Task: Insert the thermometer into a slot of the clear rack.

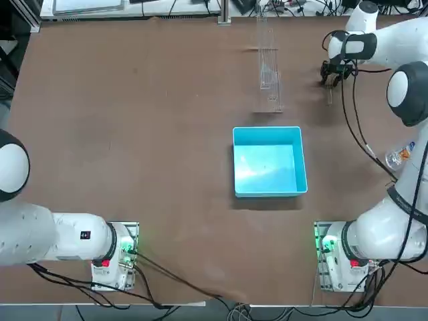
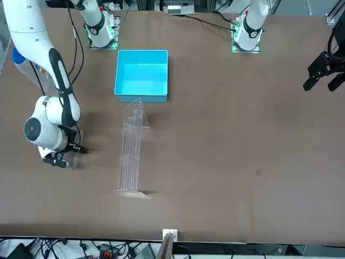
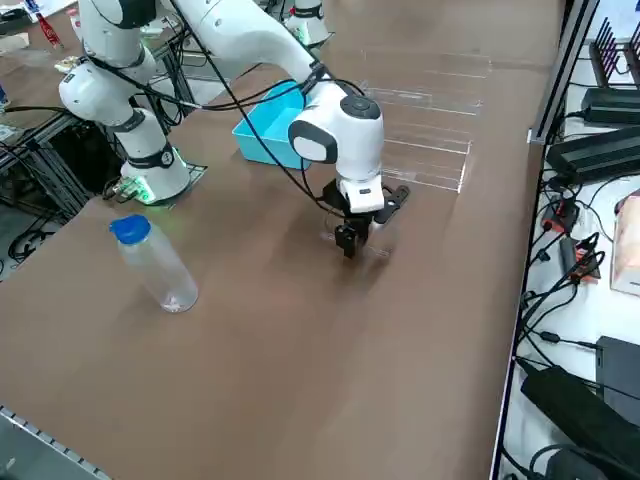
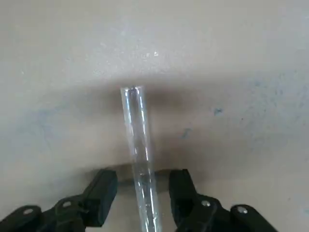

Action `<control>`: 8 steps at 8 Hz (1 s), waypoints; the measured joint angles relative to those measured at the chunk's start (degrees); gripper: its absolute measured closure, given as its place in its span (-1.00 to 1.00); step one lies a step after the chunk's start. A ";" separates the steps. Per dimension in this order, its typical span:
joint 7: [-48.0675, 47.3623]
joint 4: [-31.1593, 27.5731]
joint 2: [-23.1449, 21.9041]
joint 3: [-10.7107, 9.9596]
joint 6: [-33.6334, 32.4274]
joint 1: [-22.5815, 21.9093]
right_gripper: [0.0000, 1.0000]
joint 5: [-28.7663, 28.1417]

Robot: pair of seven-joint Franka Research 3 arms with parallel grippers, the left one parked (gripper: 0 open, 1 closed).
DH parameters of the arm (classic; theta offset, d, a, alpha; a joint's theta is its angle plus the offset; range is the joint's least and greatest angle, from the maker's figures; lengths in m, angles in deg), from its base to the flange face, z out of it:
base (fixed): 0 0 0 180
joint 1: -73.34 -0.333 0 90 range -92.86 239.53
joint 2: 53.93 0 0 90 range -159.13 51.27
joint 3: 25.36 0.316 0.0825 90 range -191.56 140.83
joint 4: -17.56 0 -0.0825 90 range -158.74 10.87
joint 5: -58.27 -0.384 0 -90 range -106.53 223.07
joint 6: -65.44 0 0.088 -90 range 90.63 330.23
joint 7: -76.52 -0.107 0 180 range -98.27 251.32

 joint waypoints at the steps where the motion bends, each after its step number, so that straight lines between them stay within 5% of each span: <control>1: 0.23 0.00 0.18 0.00 0.00 0.04 -0.32 0.00; 4: 0.52 0.06 0.18 0.01 0.01 0.06 -0.25 0.00; 8: 0.60 0.20 0.03 0.13 0.01 0.03 0.34 -0.03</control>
